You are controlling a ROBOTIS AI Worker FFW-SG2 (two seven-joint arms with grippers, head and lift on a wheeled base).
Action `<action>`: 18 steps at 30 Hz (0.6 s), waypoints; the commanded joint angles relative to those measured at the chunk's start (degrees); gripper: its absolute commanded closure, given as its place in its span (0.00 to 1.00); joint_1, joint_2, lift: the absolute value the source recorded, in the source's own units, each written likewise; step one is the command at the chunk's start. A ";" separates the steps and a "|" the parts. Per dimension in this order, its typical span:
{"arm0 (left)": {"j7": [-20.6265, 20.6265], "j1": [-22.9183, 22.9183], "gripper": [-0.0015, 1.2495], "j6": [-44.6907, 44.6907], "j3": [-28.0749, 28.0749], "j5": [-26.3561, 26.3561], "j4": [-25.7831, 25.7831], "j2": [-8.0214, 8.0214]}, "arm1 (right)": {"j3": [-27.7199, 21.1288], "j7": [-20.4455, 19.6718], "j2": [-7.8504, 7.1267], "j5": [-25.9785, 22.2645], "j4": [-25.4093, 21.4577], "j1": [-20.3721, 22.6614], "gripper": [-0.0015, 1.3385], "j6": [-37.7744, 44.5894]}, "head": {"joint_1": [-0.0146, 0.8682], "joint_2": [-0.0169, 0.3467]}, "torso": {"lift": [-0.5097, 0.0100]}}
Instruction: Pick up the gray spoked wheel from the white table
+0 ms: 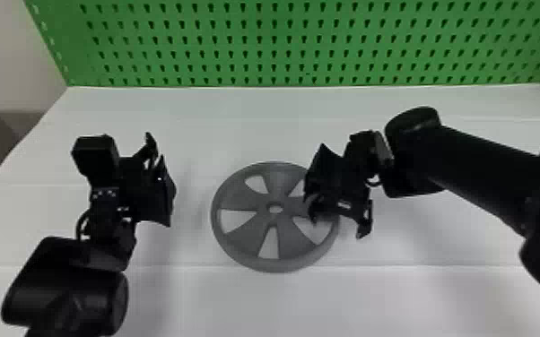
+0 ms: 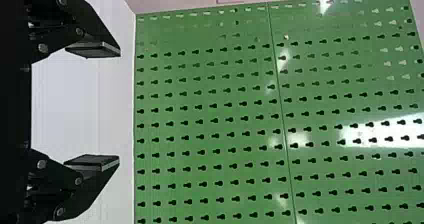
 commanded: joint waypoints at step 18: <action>0.01 0.00 0.39 0.00 -0.18 -0.09 -0.01 0.00 | 0.00 0.00 -0.09 0.79 -0.09 -0.44 0.43 -0.44 | 0.90 0.23 | 0.82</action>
